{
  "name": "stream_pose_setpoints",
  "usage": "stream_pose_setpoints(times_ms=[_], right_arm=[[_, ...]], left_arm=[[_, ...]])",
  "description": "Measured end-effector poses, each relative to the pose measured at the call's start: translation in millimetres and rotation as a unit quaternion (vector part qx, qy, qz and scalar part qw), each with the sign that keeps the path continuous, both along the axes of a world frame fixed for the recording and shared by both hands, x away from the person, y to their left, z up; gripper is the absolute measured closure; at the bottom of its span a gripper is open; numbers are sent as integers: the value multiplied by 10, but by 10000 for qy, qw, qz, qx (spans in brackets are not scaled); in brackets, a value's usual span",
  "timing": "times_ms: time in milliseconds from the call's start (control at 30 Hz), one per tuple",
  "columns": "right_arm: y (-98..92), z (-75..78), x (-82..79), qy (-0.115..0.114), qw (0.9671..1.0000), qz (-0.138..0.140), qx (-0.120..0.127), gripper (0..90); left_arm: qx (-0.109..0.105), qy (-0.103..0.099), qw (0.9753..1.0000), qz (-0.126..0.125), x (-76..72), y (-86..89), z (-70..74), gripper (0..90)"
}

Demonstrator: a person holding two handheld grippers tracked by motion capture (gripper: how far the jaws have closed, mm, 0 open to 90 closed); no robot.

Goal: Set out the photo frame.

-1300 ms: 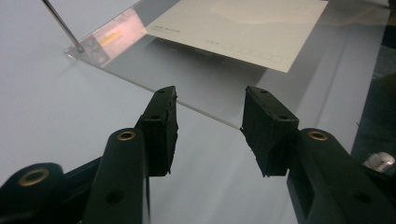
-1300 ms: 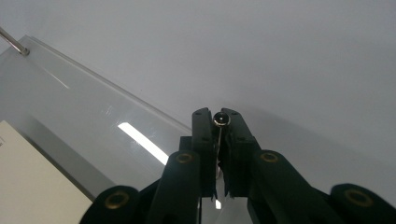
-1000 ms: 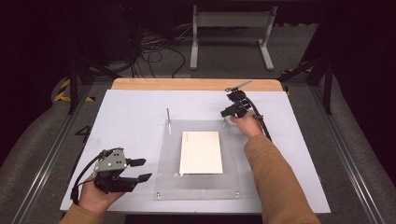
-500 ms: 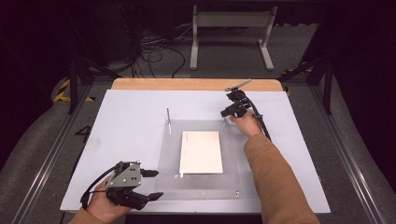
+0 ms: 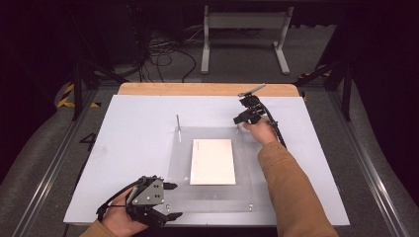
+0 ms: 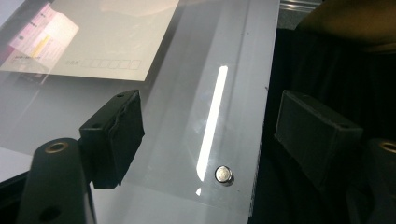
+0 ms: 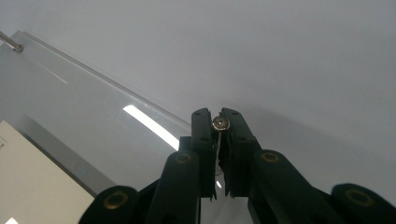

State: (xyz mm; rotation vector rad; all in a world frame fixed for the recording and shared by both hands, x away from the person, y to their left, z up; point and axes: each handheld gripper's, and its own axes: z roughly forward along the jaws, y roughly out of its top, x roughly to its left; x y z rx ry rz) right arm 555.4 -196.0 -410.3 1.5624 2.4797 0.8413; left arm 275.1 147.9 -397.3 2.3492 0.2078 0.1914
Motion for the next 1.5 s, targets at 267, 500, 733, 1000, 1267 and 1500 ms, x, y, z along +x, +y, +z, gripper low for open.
stream_pose_setpoints(times_ms=[267, 500, 733, 1000, 1267, 1500], right_arm=[[4, 3, 6, 46, 10000, -14, -7, 844], [-5, -1, 10, 73, 10000, -17, 24, 840], [-9, -5, 8, 87, 9999, -7, 53, 834], [-7, -5, 6, 92, 9999, -12, 49, 832], [-2, -3, -1, 44, 10000, 19, 6, 833], [-40, 16, -6, 19, 9998, 77, 158, 694]], left_arm=[[249, -205, 9995, 40, -15, -40, -66, 197], [545, -272, 9981, 98, -12, -99, -150, 195], [782, -449, 9959, 94, -7, -138, -205, 188], [716, -499, 9962, 22, -22, -98, -169, 248], [554, -822, 9950, -92, -87, -44, -63, 387], [650, -921, 9935, -161, -114, -52, -43, 433]])
